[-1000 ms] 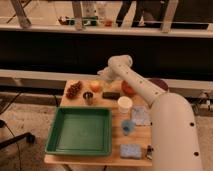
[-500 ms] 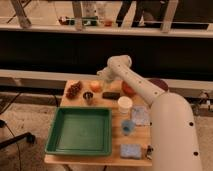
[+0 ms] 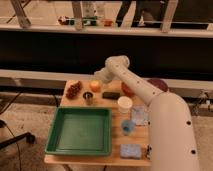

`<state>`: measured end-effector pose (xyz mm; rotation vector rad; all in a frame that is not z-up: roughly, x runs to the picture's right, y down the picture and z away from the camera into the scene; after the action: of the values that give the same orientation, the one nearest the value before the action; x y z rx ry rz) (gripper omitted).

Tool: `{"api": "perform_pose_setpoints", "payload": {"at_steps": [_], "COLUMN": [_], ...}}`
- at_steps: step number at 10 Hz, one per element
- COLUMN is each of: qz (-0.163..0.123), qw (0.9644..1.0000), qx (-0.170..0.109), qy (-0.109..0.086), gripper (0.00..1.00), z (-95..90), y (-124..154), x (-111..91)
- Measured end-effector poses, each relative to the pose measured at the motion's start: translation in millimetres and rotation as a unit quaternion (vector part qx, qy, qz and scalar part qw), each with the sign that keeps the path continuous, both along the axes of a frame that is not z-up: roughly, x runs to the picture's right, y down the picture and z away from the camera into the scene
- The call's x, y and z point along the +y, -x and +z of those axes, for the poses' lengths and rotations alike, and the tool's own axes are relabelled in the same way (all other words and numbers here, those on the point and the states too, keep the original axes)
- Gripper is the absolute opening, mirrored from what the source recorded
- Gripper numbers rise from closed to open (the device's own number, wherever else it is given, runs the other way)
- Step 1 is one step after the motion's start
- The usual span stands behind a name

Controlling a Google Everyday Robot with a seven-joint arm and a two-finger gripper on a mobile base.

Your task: Place apple in tray

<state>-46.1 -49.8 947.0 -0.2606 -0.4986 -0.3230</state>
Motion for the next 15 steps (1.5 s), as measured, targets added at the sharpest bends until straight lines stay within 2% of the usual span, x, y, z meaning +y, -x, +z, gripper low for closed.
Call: {"api": "perform_pose_setpoints", "payload": {"at_steps": [2, 6, 8, 15], "qz": [-0.012, -0.015, -0.011, -0.013], "qw": [0.9997, 0.9992, 0.9993, 0.9988], "qx": [-0.016, -0.025, -0.022, -0.037], "qy": [-0.010, -0.026, -0.029, -0.030], "gripper": [0.80, 0.80, 0.80, 0.80], "z": [2.7, 10.8, 14.5, 34.6], "y": [24, 25, 17, 26], "x": [-2, -7, -7, -6]}}
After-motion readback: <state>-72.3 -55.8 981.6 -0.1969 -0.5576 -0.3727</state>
